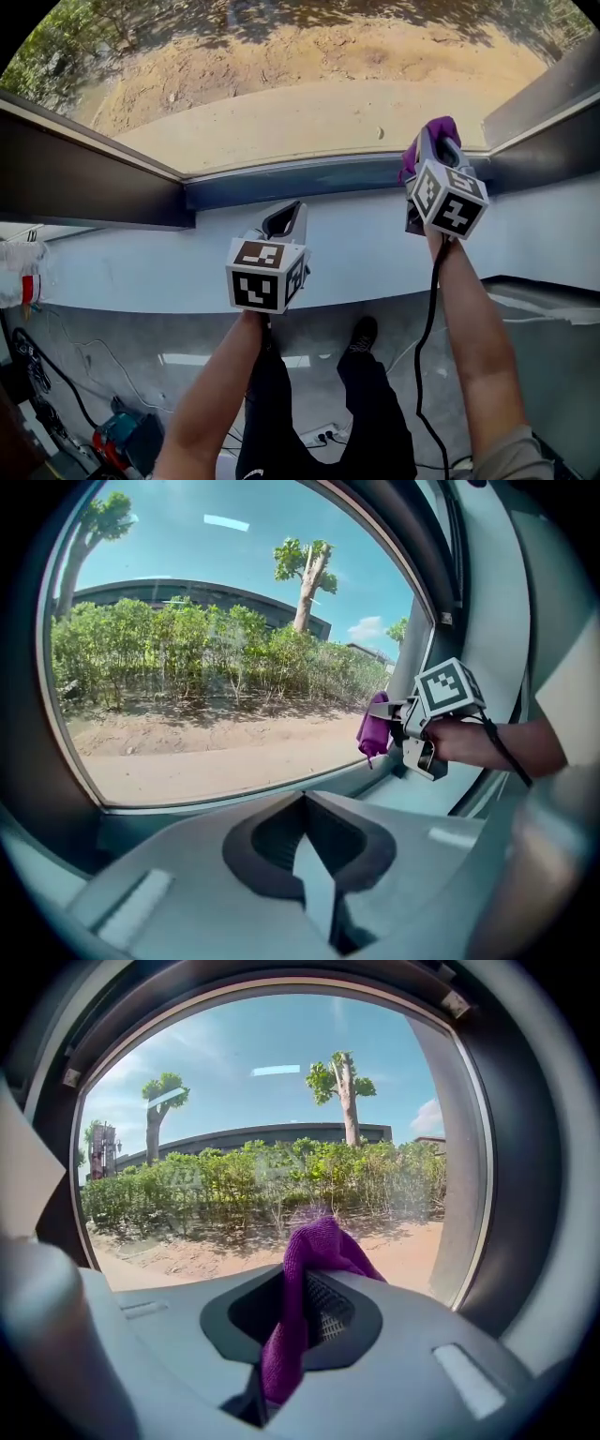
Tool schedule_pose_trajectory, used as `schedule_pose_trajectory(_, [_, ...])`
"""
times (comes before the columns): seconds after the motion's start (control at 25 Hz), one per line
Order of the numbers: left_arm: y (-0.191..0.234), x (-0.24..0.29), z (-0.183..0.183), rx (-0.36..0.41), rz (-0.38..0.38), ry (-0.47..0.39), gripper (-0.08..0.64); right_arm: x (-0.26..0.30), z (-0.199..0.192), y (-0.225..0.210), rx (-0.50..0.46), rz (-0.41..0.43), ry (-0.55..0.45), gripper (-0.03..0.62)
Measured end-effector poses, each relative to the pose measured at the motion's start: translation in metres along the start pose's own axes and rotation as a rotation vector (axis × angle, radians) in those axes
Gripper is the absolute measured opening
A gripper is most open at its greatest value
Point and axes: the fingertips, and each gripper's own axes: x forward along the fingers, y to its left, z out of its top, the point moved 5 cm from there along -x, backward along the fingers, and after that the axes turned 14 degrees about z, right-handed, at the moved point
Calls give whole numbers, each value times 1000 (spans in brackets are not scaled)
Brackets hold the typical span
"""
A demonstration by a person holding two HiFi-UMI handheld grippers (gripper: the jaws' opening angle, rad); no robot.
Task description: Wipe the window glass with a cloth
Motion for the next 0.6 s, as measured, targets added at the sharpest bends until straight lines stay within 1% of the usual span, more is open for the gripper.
schedule_pose_trajectory(0.12, [25, -10, -11, -7, 11, 11, 0, 9, -6, 37, -17, 26, 6, 61])
schedule_pose_trajectory(0.32, [63, -27, -19, -20, 31, 17, 0, 23, -8, 103, -62, 97, 21, 61])
schedule_pose_trajectory(0.48, [91, -41, -25, -31, 46, 11, 0, 33, -12, 142, -47, 112, 21, 61])
schedule_pose_trajectory(0.6, [112, -49, -32, -47, 62, 6, 0, 41, -15, 169, -59, 137, 24, 61])
